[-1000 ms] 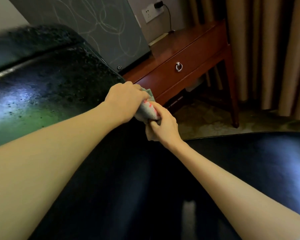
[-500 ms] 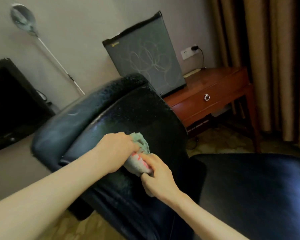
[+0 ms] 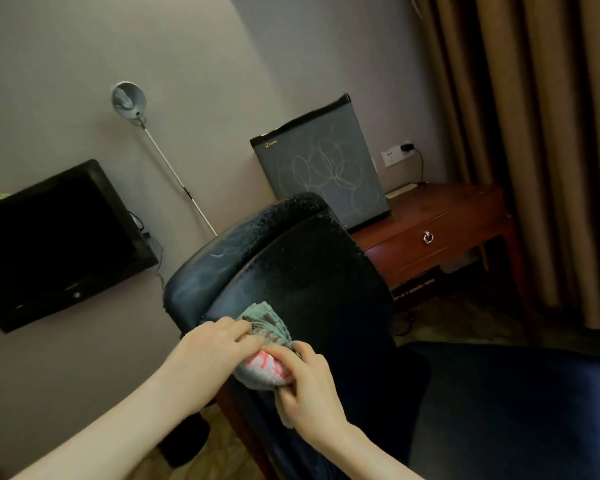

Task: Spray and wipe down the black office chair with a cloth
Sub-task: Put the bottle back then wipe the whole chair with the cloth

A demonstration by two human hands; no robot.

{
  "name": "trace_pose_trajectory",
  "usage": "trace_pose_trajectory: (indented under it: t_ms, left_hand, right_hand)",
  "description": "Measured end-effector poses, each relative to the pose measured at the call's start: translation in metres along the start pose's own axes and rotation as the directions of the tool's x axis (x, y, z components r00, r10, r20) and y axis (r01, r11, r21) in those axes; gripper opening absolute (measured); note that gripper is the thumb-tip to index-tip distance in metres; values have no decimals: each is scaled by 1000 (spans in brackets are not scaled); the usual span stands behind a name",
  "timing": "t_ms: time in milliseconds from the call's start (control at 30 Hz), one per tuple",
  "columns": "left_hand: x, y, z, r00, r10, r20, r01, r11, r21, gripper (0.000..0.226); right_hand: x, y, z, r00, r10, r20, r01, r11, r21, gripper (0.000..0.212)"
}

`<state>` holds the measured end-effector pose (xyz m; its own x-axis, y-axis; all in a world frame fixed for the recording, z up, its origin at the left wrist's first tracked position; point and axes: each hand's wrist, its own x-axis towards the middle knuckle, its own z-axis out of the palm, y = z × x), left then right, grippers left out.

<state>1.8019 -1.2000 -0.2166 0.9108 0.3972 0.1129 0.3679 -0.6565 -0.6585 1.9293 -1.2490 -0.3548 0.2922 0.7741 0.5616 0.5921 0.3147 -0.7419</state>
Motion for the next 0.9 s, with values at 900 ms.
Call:
trace_pose_trajectory:
  t_ms: [900]
  left_hand:
    - [394,-39,72,999,-45,-2,45,998,-35,50]
  right_hand:
    - [283,238,-109,956,174,-237,-181,983,-8,61]
